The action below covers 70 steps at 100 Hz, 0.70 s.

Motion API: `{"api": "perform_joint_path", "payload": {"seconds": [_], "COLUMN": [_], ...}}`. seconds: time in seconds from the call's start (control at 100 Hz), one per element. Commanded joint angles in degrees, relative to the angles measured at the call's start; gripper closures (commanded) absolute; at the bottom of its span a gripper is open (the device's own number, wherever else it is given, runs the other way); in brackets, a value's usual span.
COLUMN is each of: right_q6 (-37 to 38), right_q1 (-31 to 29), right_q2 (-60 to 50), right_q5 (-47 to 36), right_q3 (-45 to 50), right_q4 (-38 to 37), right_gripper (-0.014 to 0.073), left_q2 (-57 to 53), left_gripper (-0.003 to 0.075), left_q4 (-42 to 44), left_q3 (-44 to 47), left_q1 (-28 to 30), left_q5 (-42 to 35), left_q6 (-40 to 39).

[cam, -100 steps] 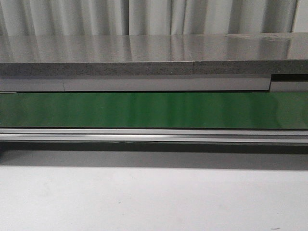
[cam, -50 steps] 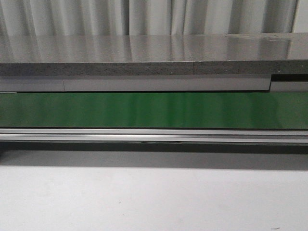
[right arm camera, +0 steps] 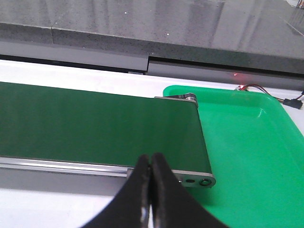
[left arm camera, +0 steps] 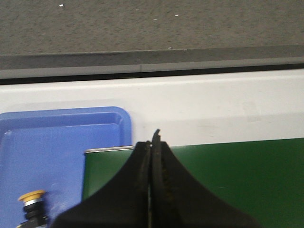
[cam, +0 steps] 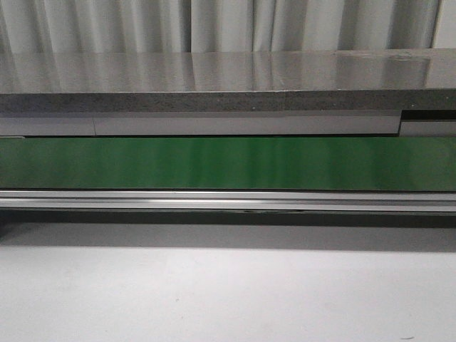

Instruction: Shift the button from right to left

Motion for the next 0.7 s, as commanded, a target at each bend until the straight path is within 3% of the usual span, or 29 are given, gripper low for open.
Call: {"api": "perform_joint_path", "payload": {"seconds": [0.0,0.31,0.69], "right_q6": [-0.1,-0.1,-0.1], "right_q1": [0.2,0.2,0.2], "right_q2": [0.4,0.4,0.4], "right_q5": [-4.7,-4.7,-4.7], "right_q3": [-1.5,-1.5,-1.5], "right_q4": [-0.1,-0.1,-0.1], "right_gripper": [0.0654,0.0654,0.0654], "left_q2": [-4.5,-15.3,-29.9], "left_gripper": [0.0741,0.0741,0.0741], "left_q4": [-2.0,-2.0,-3.9], "left_q3": [1.8,16.7,32.6], "left_q1": [-3.7,-13.6,-14.8], "left_q5": [-4.9,-12.4,-18.0], "left_q6": [-0.6,-0.6,-1.1]}}
